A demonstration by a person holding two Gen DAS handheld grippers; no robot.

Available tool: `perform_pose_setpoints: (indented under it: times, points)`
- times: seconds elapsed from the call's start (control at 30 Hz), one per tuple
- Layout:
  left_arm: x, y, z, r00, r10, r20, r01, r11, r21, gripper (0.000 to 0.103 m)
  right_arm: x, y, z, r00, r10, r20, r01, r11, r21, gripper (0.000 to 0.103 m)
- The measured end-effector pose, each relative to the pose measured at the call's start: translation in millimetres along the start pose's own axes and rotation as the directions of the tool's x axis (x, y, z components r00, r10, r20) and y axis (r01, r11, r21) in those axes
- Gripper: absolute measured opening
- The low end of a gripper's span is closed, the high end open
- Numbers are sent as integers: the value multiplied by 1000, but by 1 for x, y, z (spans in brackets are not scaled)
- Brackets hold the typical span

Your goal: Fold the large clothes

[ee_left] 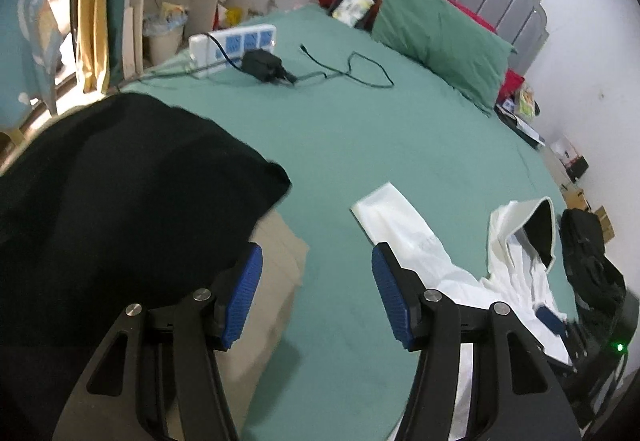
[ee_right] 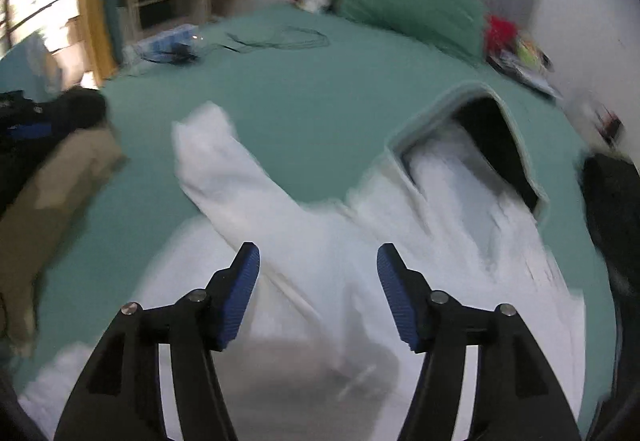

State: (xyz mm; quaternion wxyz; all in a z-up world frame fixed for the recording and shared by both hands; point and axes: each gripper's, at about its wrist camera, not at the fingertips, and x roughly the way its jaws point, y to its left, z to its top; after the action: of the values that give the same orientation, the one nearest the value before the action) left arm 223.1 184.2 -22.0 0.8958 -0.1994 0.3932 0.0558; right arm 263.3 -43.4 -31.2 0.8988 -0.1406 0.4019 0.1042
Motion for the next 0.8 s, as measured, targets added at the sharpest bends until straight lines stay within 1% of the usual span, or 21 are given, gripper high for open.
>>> perform_pose_setpoints:
  times: [0.07,0.13,0.2,0.27,0.3,0.33,0.4,0.43,0.47,0.5,0.53,0.57,0.6,0.67,0.77,0.8]
  points:
    - [0,3,5,1000,15,6,-15,1000,0,60,17,30,27,996,86,31,-84,994,-67,62]
    - [2,10,9,999,33,9,-33,999,-8,60,42,56,47,989,147,26,-144,986,-85,62]
    - [4,17,13,999,49,0,-49,998,-26,60,69,73,65,976,219,15,-218,973,-70,62]
    - [6,23,17,999,48,-1,-48,998,-38,60,90,79,69,967,253,-4,-253,966,-47,62]
    - [6,26,19,998,55,-1,-55,998,-41,60,106,81,74,959,281,-25,-281,960,-15,62]
    - [5,28,21,998,57,1,-57,997,-47,60,117,81,70,953,299,-43,-299,954,9,61]
    - [3,30,24,998,55,13,-54,997,-50,60,138,79,72,941,330,-72,-325,943,66,34]
    - [3,30,26,998,61,15,-61,997,-48,60,139,74,71,945,322,-59,-317,945,81,2]
    - [3,30,27,998,62,15,-61,997,-49,60,138,69,68,942,330,-68,-322,941,101,3]
    - [3,29,28,998,57,18,-56,997,-52,60,131,56,70,933,355,-51,-346,928,140,3]
    - [3,26,28,998,54,21,-52,997,-51,60,125,50,71,934,357,-26,-350,925,148,3]
    - [3,23,27,998,53,22,-52,998,-44,60,113,42,71,940,342,-1,-339,930,141,3]
    - [4,18,26,999,50,21,-49,998,-33,60,91,29,72,945,325,37,-327,935,135,3]
    - [6,7,22,999,35,9,-34,999,-12,60,56,9,72,948,302,99,-313,940,136,3]
    - [14,-16,11,999,-26,-33,27,1000,14,60,-4,-31,70,946,263,189,-291,947,139,3]
    - [17,-26,6,998,-44,-49,45,999,27,60,-32,-48,65,944,244,223,-279,950,142,3]
